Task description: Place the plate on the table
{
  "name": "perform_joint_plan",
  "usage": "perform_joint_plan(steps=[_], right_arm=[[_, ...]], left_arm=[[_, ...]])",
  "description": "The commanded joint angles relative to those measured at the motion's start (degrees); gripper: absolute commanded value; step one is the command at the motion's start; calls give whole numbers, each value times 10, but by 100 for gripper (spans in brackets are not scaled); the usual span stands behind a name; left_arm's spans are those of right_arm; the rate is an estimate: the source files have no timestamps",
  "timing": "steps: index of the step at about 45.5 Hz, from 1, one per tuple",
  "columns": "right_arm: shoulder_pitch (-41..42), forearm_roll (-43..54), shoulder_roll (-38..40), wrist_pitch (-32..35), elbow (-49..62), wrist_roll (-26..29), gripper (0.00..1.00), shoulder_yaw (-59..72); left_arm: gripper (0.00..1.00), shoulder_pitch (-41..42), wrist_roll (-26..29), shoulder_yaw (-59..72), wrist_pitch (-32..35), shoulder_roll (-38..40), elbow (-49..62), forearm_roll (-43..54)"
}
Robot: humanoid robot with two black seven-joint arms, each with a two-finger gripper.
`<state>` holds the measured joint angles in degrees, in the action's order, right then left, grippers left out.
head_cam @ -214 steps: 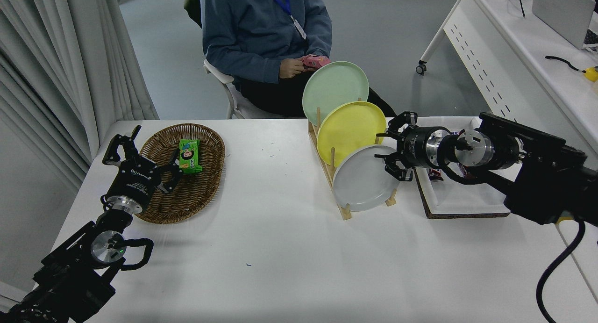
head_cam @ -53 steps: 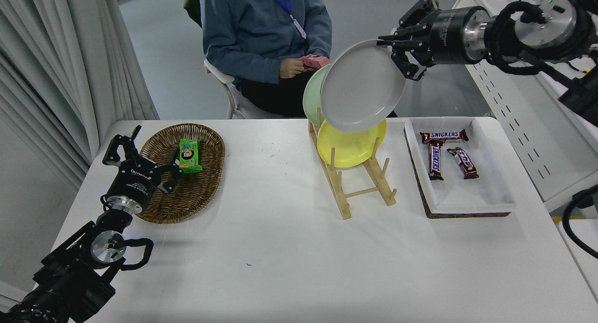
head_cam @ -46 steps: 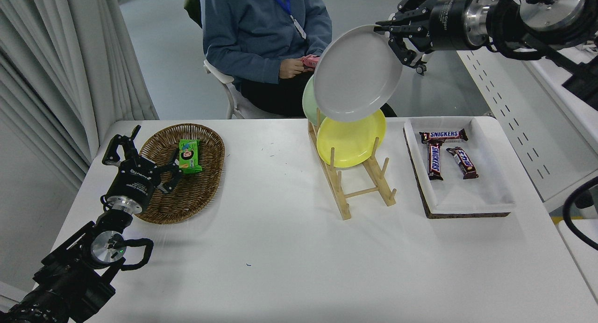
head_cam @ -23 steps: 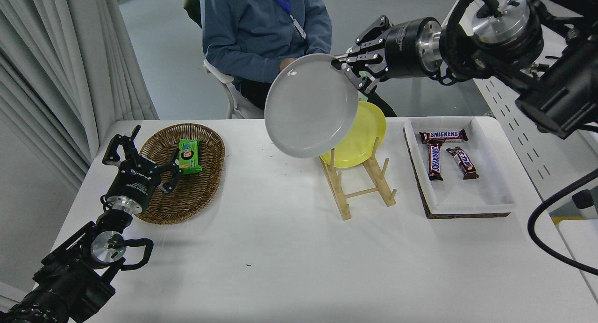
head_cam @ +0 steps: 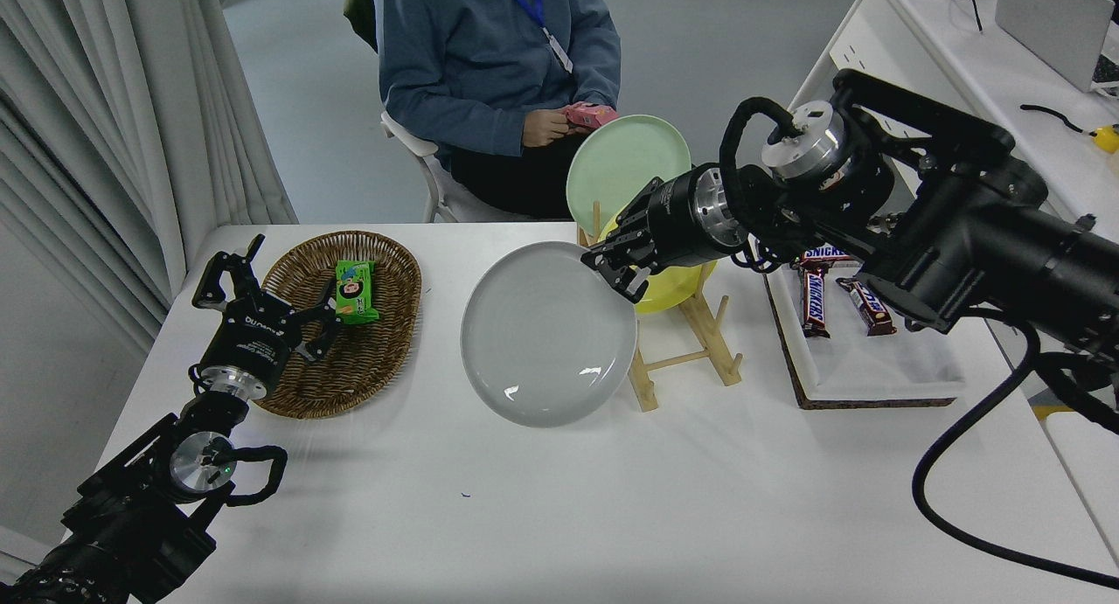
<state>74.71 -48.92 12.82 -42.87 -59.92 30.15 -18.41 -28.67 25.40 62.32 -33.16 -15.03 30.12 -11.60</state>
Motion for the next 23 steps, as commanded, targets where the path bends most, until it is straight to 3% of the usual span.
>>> perform_joint_plan(steps=[1,23], right_arm=[[-19,-23,-62,-21,43,-7,0,-4],[-80,-24,-128,-21,152,-8,0,-6]], left_arm=[[100,0,0,0,-1,0,0,0],[100,-1,0,0,-1,0,0,0]])
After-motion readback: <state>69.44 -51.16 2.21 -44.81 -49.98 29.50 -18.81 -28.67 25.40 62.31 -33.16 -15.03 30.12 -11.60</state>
